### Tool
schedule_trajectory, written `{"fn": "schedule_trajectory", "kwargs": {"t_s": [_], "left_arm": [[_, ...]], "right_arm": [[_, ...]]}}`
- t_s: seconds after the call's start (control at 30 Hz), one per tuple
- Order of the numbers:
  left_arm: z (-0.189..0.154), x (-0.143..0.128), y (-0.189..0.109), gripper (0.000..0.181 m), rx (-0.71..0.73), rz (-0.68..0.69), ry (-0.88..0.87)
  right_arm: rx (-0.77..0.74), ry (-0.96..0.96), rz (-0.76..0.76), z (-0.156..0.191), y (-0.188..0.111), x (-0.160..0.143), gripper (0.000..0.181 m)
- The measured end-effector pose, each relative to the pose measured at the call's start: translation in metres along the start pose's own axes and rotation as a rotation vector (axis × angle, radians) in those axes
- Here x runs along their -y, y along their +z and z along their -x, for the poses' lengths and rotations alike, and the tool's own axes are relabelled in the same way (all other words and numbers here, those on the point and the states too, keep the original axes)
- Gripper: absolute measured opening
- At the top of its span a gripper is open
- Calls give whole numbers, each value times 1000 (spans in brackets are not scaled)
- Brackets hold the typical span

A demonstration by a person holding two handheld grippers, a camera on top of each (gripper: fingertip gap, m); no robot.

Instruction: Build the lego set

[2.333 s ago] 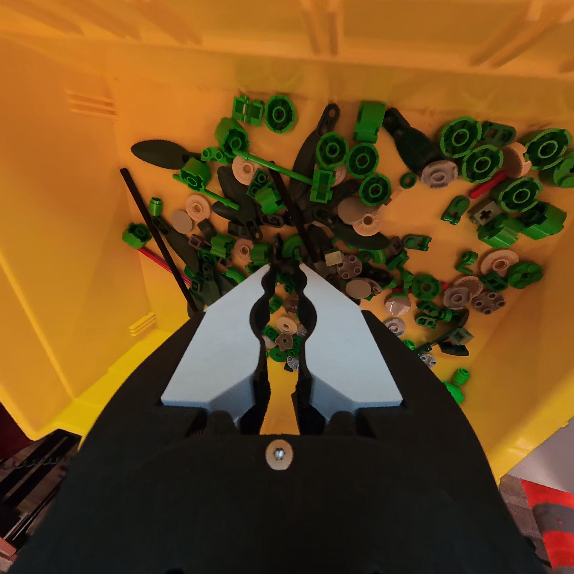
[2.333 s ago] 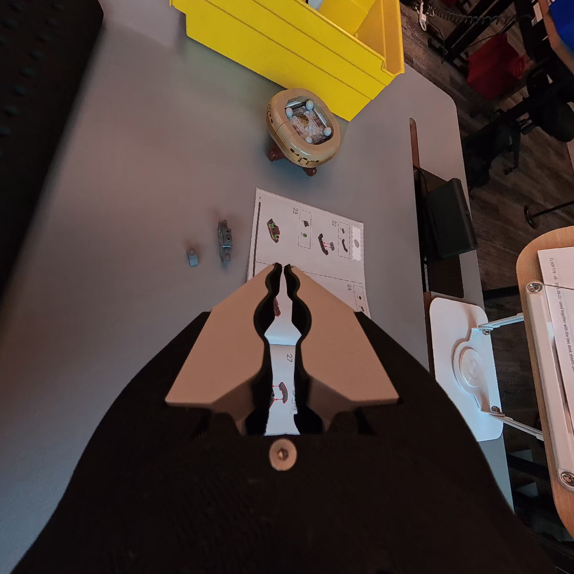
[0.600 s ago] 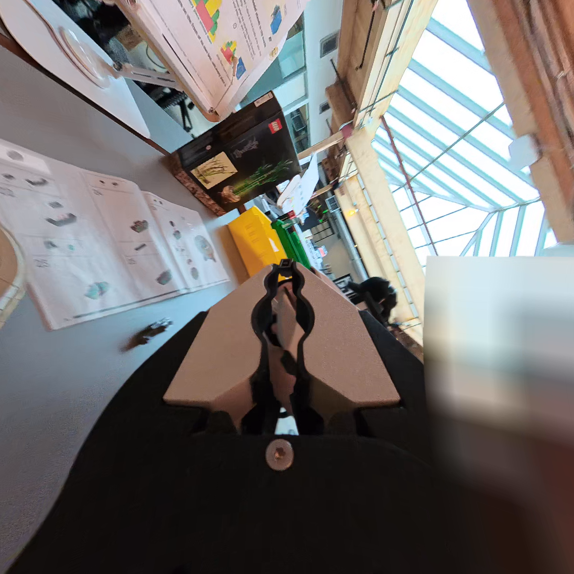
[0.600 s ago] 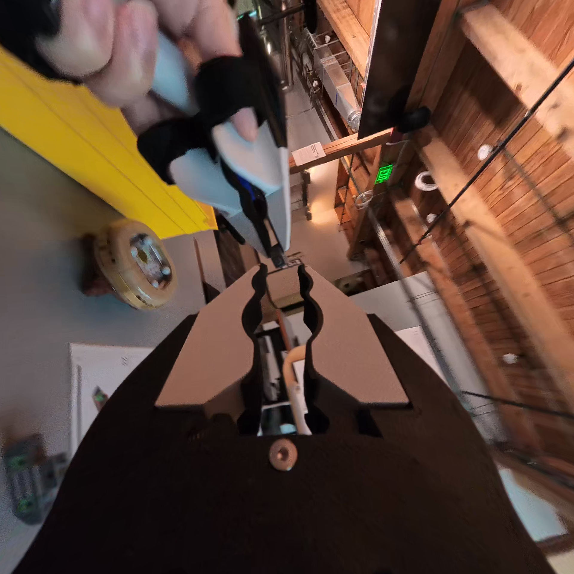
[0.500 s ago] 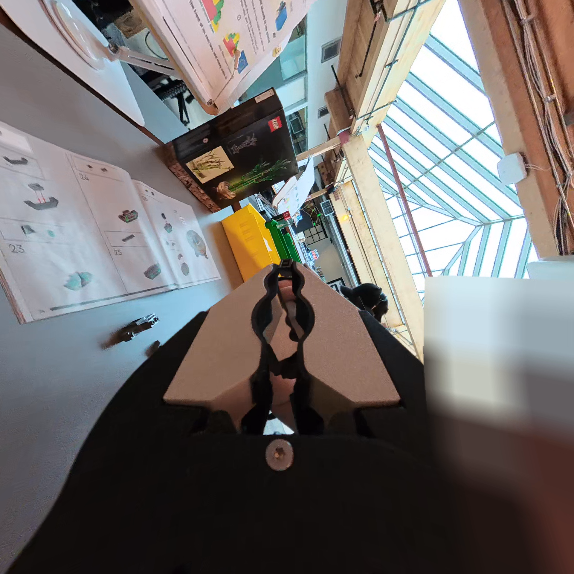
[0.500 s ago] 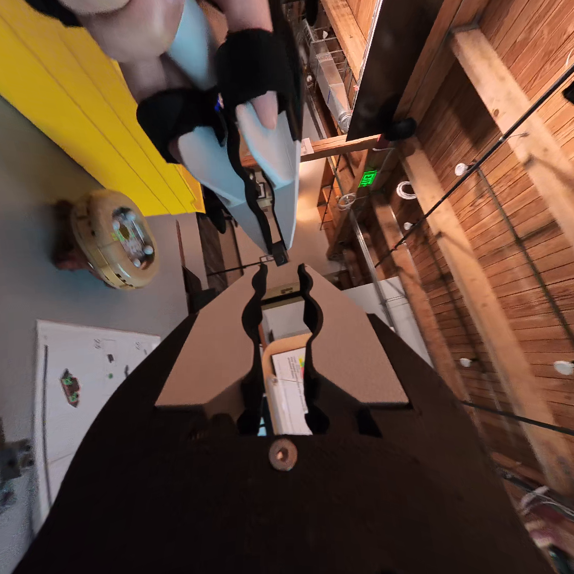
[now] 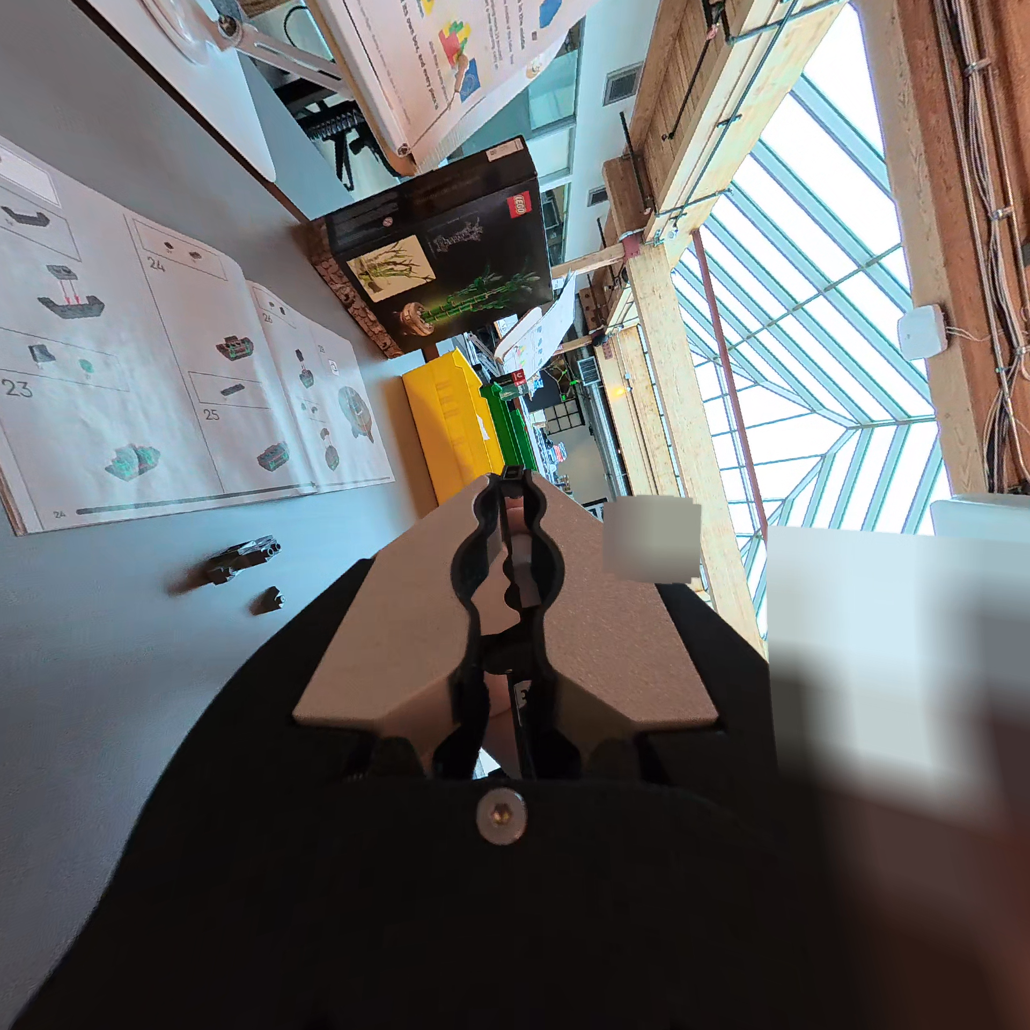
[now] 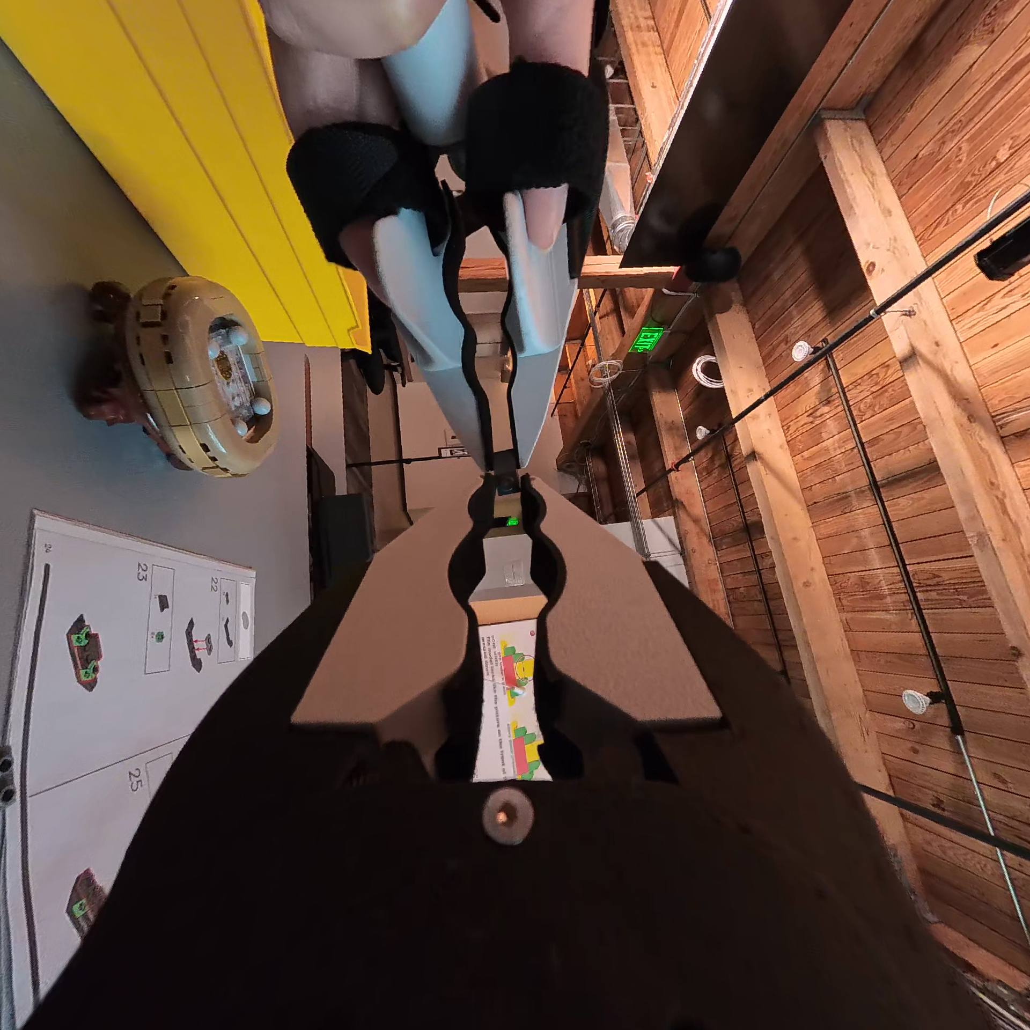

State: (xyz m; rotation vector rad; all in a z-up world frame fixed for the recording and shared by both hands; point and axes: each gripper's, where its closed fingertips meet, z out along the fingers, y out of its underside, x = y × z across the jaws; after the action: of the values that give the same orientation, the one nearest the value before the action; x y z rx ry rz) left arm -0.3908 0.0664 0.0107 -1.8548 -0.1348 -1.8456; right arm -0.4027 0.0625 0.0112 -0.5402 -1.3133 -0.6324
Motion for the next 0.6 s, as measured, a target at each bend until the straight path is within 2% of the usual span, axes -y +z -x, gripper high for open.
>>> {"fn": "schedule_trajectory", "kwargs": {"t_s": [0.23,0.37,0.47,0.6], "left_arm": [[3,-1,-2,6,-6,10,-39],[-1,1,-3,25,-51,13,-55],[7,12,-9,29,15,2,82],[2,33,-29,30,89,-65,327]], "right_arm": [[45,11,-19,4,-1,1,6],[137,64,-15,9,-1,-4,6],[320,278,25,12,-3,-23,6],[828,697,99,35,-39,-50,6]]}}
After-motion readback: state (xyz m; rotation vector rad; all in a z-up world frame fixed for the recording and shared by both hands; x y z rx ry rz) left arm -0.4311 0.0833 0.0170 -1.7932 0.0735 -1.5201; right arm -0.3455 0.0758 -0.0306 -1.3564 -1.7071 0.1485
